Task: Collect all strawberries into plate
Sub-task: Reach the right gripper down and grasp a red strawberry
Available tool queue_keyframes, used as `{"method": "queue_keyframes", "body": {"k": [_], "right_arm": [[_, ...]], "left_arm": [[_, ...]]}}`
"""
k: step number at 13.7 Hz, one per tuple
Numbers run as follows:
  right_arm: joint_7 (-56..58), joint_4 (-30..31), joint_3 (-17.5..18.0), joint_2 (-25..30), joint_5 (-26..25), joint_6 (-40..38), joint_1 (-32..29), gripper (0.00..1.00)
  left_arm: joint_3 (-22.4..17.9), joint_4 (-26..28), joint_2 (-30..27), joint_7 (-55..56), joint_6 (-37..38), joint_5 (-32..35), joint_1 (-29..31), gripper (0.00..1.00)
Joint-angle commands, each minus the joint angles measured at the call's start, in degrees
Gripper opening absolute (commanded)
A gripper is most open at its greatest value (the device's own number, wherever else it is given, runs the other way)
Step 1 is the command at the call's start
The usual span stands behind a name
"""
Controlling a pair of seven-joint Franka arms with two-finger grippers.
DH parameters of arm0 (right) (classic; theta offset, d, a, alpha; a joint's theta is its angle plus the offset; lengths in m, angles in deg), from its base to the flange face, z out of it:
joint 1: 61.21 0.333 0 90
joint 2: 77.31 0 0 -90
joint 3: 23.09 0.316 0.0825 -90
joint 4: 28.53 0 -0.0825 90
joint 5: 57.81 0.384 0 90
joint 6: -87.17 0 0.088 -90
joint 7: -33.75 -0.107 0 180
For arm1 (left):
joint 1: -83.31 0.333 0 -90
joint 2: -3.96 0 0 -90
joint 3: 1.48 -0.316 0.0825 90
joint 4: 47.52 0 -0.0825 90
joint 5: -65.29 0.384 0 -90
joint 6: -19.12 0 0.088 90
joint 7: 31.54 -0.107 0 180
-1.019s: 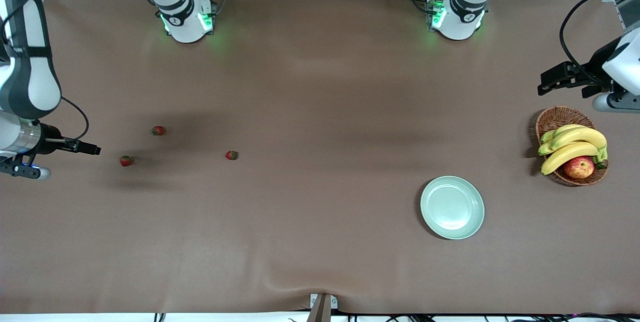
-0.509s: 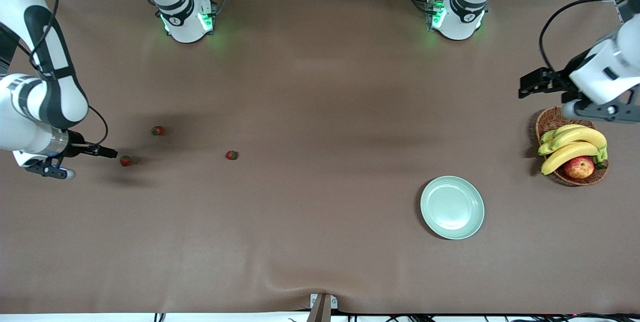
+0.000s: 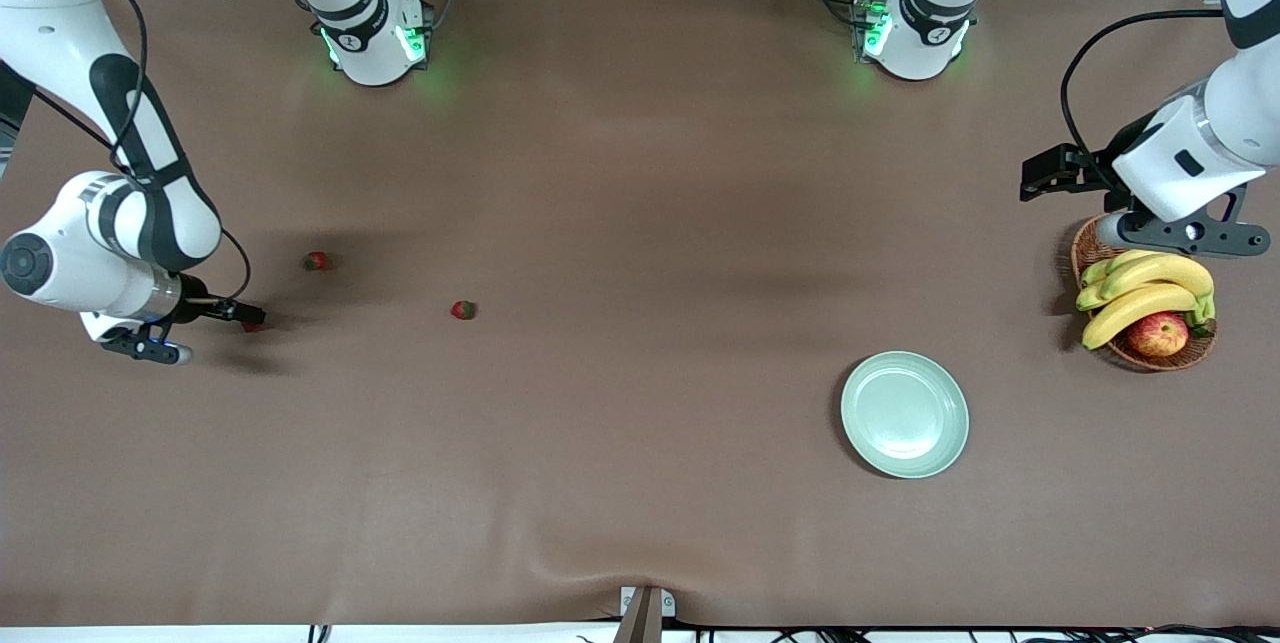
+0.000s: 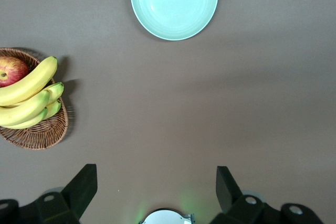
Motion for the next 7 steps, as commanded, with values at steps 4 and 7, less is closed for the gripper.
{"method": "queue_keyframes", "body": {"k": [4, 7], "right_arm": [[-0.1, 0.2, 0.3, -1.4, -0.1, 1.6, 1.1, 0.47], [-0.6, -1.0, 0.2, -1.0, -0.2, 0.7, 2.2, 0.11]], "left_arm": [[0.5, 0.6, -1.2, -0.3, 0.3, -0.2, 0.7, 1.0], [0.5, 0.6, -1.2, -0.3, 0.3, -0.2, 0.7, 1.0]]}}
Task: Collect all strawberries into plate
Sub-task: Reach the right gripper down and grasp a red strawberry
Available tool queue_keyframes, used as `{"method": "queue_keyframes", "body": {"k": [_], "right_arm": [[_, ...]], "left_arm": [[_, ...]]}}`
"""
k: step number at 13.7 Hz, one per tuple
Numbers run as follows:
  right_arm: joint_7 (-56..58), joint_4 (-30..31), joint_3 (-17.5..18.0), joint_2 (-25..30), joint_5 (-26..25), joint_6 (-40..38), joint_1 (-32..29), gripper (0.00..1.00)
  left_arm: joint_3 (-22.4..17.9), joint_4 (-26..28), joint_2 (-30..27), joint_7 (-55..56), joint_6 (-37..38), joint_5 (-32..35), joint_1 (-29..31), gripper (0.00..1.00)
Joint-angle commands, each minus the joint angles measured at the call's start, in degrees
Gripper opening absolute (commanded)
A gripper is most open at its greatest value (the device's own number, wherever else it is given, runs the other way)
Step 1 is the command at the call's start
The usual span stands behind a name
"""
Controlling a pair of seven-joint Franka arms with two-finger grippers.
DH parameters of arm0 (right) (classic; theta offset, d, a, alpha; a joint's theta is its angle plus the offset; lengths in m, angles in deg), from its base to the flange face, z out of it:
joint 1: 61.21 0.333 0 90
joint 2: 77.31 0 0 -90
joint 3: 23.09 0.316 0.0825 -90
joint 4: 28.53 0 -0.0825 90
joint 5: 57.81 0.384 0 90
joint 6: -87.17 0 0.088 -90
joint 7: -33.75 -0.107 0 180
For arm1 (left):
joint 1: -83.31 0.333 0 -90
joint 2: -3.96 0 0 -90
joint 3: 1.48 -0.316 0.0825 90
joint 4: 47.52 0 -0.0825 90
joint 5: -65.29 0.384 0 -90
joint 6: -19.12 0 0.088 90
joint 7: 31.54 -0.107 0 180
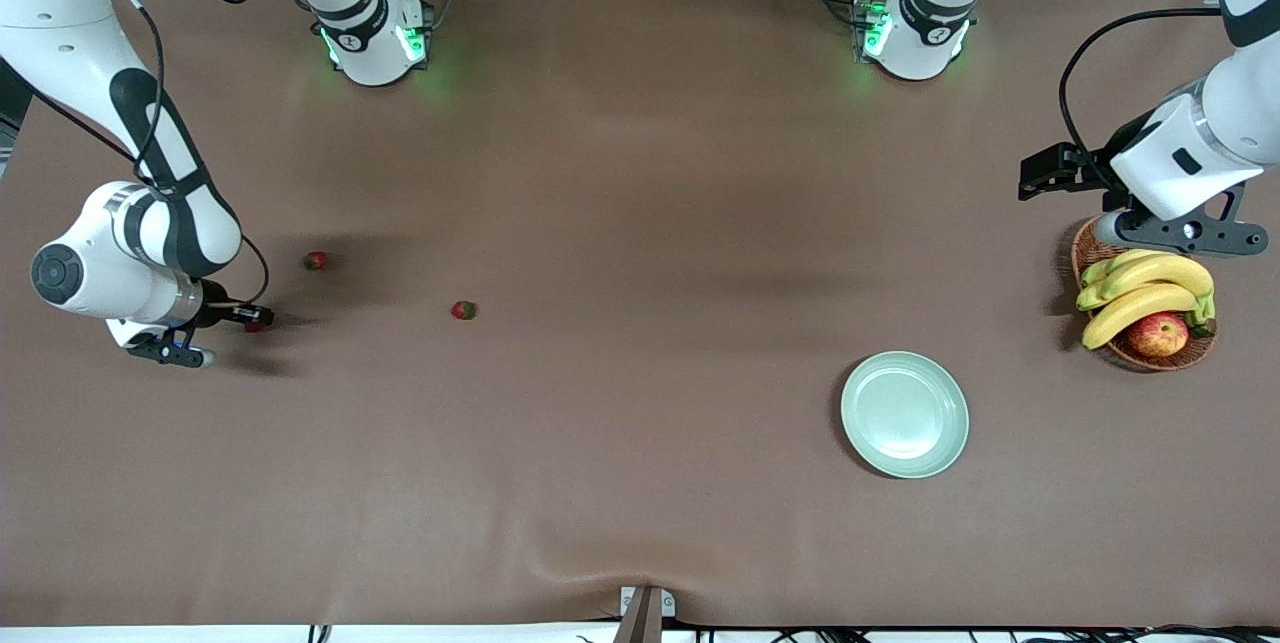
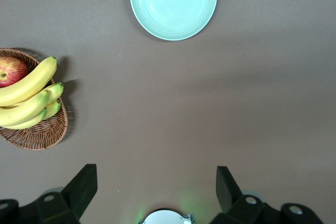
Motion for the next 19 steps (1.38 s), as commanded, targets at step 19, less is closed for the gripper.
{"method": "queue_keyframes", "body": {"k": [19], "right_arm": [[-43.9, -24.1, 0.1, 2.1, 23.9, -36.7, 21.8, 0.0]], "left_arm": [[3.6, 5.1, -0.4, 5.6, -4.8, -0.3, -1.8, 1.0]]}}
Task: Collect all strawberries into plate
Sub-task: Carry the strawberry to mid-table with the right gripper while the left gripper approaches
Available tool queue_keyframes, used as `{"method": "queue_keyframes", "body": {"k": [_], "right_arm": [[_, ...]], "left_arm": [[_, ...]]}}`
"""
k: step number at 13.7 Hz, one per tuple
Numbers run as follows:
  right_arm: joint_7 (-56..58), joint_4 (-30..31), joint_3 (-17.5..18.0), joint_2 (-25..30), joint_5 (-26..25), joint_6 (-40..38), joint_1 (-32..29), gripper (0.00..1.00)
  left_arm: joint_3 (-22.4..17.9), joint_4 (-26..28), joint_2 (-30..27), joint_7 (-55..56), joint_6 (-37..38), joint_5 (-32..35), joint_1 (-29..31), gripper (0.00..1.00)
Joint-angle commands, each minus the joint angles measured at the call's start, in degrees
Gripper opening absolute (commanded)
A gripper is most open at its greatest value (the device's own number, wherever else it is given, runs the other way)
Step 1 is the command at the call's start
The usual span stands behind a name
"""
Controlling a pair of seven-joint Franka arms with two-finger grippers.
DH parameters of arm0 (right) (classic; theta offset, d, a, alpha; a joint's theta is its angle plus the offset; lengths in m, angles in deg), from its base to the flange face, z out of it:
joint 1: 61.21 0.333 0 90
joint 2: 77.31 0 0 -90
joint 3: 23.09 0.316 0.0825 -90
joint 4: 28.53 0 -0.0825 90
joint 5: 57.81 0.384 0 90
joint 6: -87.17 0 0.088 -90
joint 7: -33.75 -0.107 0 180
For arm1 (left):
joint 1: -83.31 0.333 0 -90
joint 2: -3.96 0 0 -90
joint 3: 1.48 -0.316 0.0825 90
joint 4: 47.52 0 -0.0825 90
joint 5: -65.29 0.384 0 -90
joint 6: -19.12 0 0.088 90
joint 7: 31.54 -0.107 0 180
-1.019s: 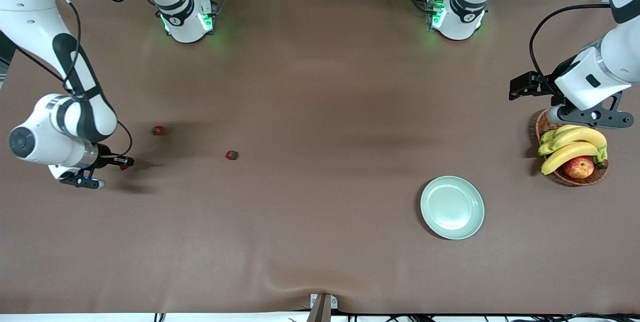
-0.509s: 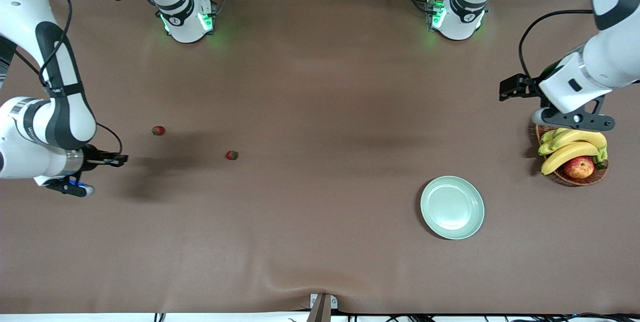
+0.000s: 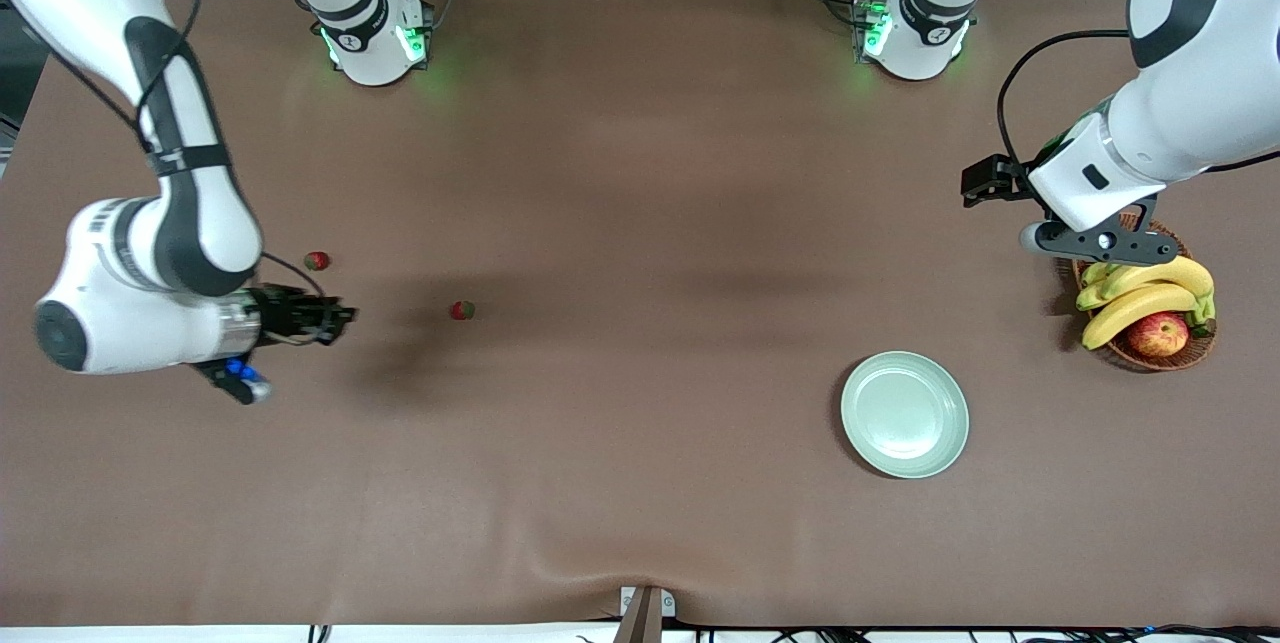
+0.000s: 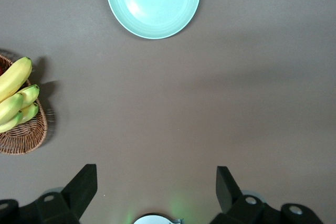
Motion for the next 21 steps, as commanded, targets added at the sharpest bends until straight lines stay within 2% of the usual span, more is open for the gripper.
{"method": "queue_keyframes", "body": {"k": [1, 3, 10, 13, 18, 19, 20, 21], "right_arm": [[-11.3, -1.2, -0.7, 0.2, 6.8, 1.3, 6.5, 0.0], [-19.2, -1.0, -0.7, -0.7, 9.7, 7.6, 11.3, 0.0], [-43.6, -1.1, -0.7, -9.0, 13.6, 30.7, 30.3, 0.0], [-47.8, -1.2, -0.6, -11.2, 14.2, 34.2, 34.7, 0.0], [-54.4, -1.2, -0.6, -14.7, 15.0, 41.1, 42.2, 0.0], [-55.1, -1.2, -0.7, -15.3, 15.0, 42.8, 43.3, 0.02], [-55.5, -1.2, -0.7, -15.5, 15.0, 43.5, 44.0, 0.21], [-55.6, -1.2, -0.6, -15.8, 15.0, 43.6, 44.3, 0.33]], "left_arm": [[0.3, 1.2, -0.6, 1.4, -1.6, -0.3, -0.5, 1.0], [0.6, 2.2, -0.6, 2.7, -2.7, -0.2, -0.6, 1.0], [1.8, 5.6, -0.5, 4.5, -7.4, -0.8, -0.6, 1.0], [2.1, 8.0, 0.3, 5.8, -11.4, -1.9, -1.0, 1.0], [2.5, 7.8, 5.1, 14.5, -16.8, -3.1, -5.6, 1.0], [2.5, 7.9, 5.5, 15.6, -17.3, -3.2, -5.9, 1.0], [2.6, 7.8, 6.3, 16.0, -17.7, -3.6, -5.9, 1.0], [2.6, 7.8, 6.9, 16.0, -18.2, -4.8, -6.1, 1.0]]}}
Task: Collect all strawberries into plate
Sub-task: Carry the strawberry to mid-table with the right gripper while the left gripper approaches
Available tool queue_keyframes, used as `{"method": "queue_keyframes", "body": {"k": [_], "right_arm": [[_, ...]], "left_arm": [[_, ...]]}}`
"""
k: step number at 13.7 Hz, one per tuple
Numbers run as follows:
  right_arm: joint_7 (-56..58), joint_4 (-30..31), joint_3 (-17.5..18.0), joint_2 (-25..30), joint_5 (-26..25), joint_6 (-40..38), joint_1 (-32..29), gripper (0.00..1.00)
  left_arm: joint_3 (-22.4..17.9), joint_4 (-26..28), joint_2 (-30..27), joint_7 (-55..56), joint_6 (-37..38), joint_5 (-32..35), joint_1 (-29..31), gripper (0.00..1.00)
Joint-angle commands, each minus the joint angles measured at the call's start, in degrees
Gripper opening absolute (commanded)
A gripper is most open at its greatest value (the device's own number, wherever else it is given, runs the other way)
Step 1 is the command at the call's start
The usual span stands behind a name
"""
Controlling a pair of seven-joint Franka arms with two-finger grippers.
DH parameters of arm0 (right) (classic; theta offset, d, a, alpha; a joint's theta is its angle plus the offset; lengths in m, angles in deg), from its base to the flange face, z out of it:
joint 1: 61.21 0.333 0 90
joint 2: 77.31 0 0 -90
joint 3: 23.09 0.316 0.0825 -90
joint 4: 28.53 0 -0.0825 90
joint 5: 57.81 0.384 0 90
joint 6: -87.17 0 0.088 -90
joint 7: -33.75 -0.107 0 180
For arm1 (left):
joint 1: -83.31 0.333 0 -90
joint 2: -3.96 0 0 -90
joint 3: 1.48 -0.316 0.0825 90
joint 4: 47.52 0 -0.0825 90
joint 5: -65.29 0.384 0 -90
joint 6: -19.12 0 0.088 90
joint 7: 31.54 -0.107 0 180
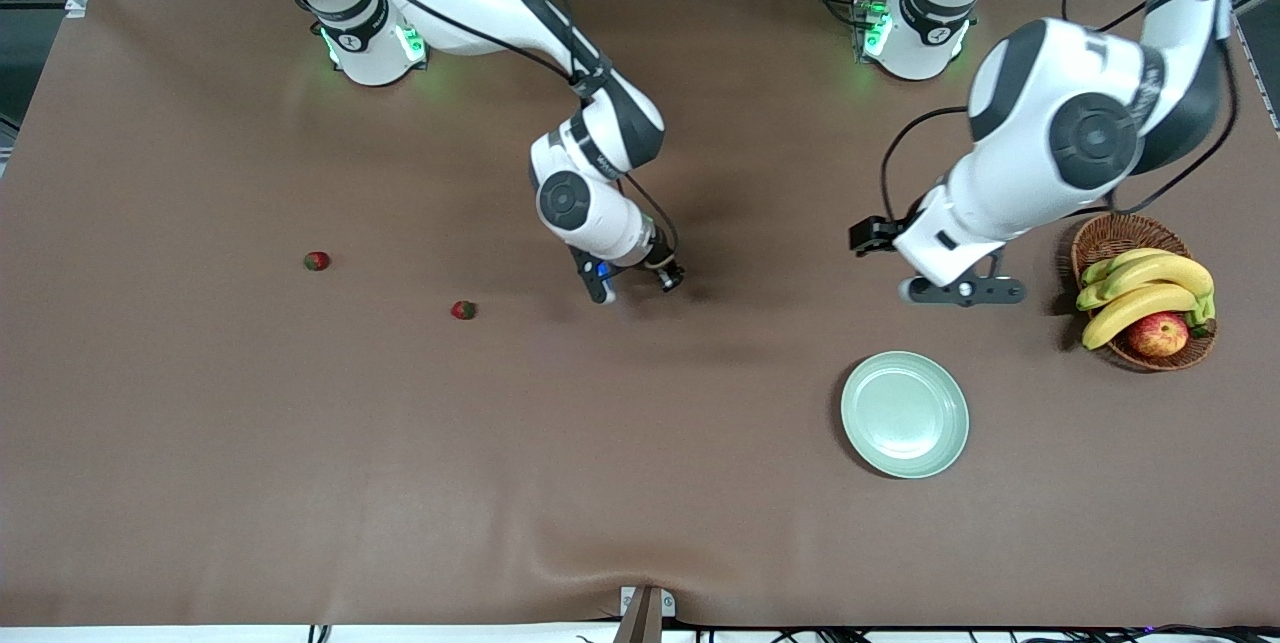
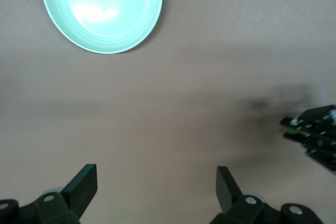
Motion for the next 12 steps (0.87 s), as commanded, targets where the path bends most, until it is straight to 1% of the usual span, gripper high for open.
{"method": "queue_keyframes", "body": {"k": [1, 2, 3, 5, 7, 8, 9, 10, 12], "right_arm": [[-1.3, -0.9, -0.8, -1.0, 1.3, 0.7, 1.7, 0.73], [-3.5, -1.0, -0.8, -0.9, 1.2, 0.7, 1.8, 0.94], [-5.4, -1.3, -0.9, -0.9, 0.7, 0.6, 1.8, 1.0], [-5.7, -2.5, -1.4, -0.5, 0.0, 0.1, 3.0, 1.0], [-5.6, -3.1, -1.8, 0.9, 0.0, -2.0, 1.2, 1.0], [-5.4, -3.6, -3.0, 1.2, 0.0, -3.6, 0.7, 1.0], [-5.2, -4.4, -4.6, 1.7, -0.3, -5.7, 0.3, 1.0], [-4.9, -5.6, -7.2, 2.3, -1.0, -8.8, 0.3, 1.0], [-3.4, -7.8, -11.4, 3.3, -3.2, -15.0, 0.2, 1.0]], "left_arm": [[-0.2, 0.0, 1.2, 0.8, -1.6, -3.5, 0.0, 1.0], [-0.2, 0.1, 1.8, 0.8, -2.0, -4.1, 0.0, 1.0], [-0.2, 0.1, 2.2, 1.0, -2.4, -4.2, -0.4, 1.0], [-0.1, 0.5, 3.4, 2.0, -4.4, -4.3, -1.5, 1.0], [0.2, 1.8, 3.6, 2.9, -6.4, -4.3, -2.2, 1.0], [0.2, 1.9, 3.8, 3.3, -7.4, -4.4, -2.6, 1.0], [0.2, 2.1, 4.4, 4.0, -8.9, -4.5, -2.8, 1.0], [0.6, 2.8, 5.1, 4.8, -10.7, -4.5, -3.0, 1.0], [1.8, 6.7, 4.9, 6.5, -15.0, -4.5, -3.8, 1.0]]}}
